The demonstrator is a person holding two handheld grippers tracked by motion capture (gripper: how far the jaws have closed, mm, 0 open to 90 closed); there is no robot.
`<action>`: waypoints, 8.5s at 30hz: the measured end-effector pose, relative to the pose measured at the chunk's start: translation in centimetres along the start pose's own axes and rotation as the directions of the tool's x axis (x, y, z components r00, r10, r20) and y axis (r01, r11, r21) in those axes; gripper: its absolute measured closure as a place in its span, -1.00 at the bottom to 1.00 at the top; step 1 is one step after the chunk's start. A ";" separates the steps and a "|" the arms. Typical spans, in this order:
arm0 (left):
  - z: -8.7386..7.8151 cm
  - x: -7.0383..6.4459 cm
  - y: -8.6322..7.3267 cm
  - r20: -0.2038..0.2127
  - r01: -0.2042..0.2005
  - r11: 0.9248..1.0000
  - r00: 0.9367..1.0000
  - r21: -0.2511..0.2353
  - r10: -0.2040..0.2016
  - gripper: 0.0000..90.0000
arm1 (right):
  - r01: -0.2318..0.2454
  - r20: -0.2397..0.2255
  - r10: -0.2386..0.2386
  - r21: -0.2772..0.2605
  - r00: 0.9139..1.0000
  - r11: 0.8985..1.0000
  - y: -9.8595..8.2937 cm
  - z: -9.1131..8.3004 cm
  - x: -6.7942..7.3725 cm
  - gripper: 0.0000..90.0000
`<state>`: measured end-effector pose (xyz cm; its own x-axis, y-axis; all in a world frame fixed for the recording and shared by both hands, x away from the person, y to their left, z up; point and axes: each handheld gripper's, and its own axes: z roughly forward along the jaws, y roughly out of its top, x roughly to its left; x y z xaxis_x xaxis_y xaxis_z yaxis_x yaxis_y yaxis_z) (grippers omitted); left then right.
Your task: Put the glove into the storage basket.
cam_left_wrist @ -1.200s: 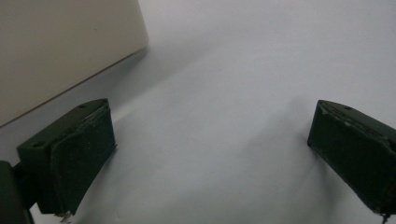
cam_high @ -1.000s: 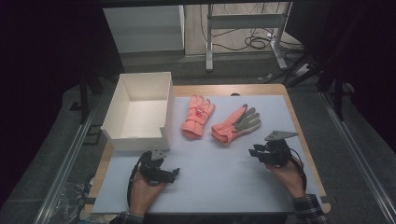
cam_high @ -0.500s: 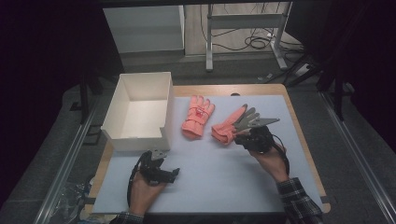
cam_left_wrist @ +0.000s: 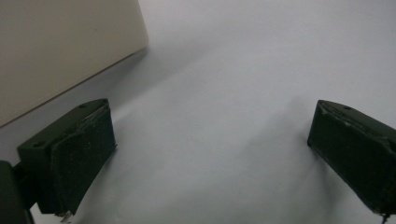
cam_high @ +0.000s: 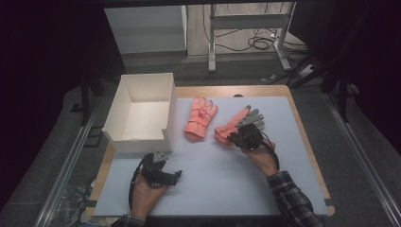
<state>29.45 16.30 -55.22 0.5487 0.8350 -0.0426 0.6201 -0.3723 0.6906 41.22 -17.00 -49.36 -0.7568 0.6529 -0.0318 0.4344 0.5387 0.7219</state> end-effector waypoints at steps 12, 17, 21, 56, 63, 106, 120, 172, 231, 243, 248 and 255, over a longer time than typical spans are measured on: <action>0.0 0.0 0.0 0.000 0.001 1.000 1.000 0.000 -0.001 -0.99 | -0.021 0.021 0.021 0.001 1.000 1.000 -1.9 -2.8 -1.5 0.75; 0.0 0.0 0.0 0.001 0.002 1.000 1.000 -0.001 -0.002 -0.99 | -0.051 0.010 0.051 0.007 0.999 0.999 -3.0 -3.9 -2.3 0.70; 0.0 0.0 0.0 0.001 0.004 1.000 1.000 -0.003 -0.004 -0.99 | -0.051 0.021 0.051 -0.009 0.998 0.999 -2.7 -5.1 -2.5 0.62; 0.0 0.0 0.0 0.001 0.001 1.000 1.000 -0.002 -0.001 -0.99 | -0.216 0.094 0.212 0.027 0.973 0.976 -1.1 0.6 -9.1 0.95; 0.0 0.0 0.0 0.001 0.001 1.000 1.000 -0.002 -0.001 -0.99 | -0.206 0.097 0.206 -0.003 0.974 0.979 -0.5 -0.5 -8.7 0.98; 0.0 0.0 0.0 0.000 0.001 1.000 1.000 0.000 -0.001 -0.99 | -0.212 -0.165 0.198 -0.072 0.966 0.975 -2.8 -4.6 4.0 0.98; 0.0 0.0 0.0 0.000 0.000 1.000 1.000 0.000 0.000 -0.99 | -0.174 -0.135 0.163 -0.073 0.977 0.982 -3.6 -4.1 3.0 0.61; 0.0 0.0 0.0 0.000 0.001 1.000 1.000 0.000 -0.001 -0.99 | 0.005 -0.105 -0.008 -0.030 0.994 1.000 9.3 7.6 -1.9 0.46; 0.0 0.0 0.0 0.001 0.004 1.000 1.000 -0.002 -0.004 -0.99 | 0.011 -0.057 -0.005 0.105 0.998 0.994 11.1 13.9 -1.2 0.89; 0.0 0.0 0.0 0.001 0.001 1.000 1.000 -0.001 -0.001 -0.99 | -0.018 -0.117 0.022 0.036 0.993 0.999 11.9 10.5 -1.6 0.93; 0.0 0.0 0.0 0.001 0.000 1.000 1.000 -0.001 0.000 -0.99 | -0.007 -0.158 0.011 0.021 0.987 1.000 12.7 8.2 -1.1 0.92; 0.0 0.0 0.0 0.001 -0.001 1.000 1.000 -0.001 0.001 -0.99 | 0.037 -0.202 -0.035 0.007 0.979 0.999 13.1 4.3 0.1 0.91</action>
<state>29.46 16.31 -55.24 0.5498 0.8342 -0.0425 0.6191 -0.3728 0.6912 48.95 -7.55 -42.89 -0.8546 0.5125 0.0833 0.4093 0.5663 0.7153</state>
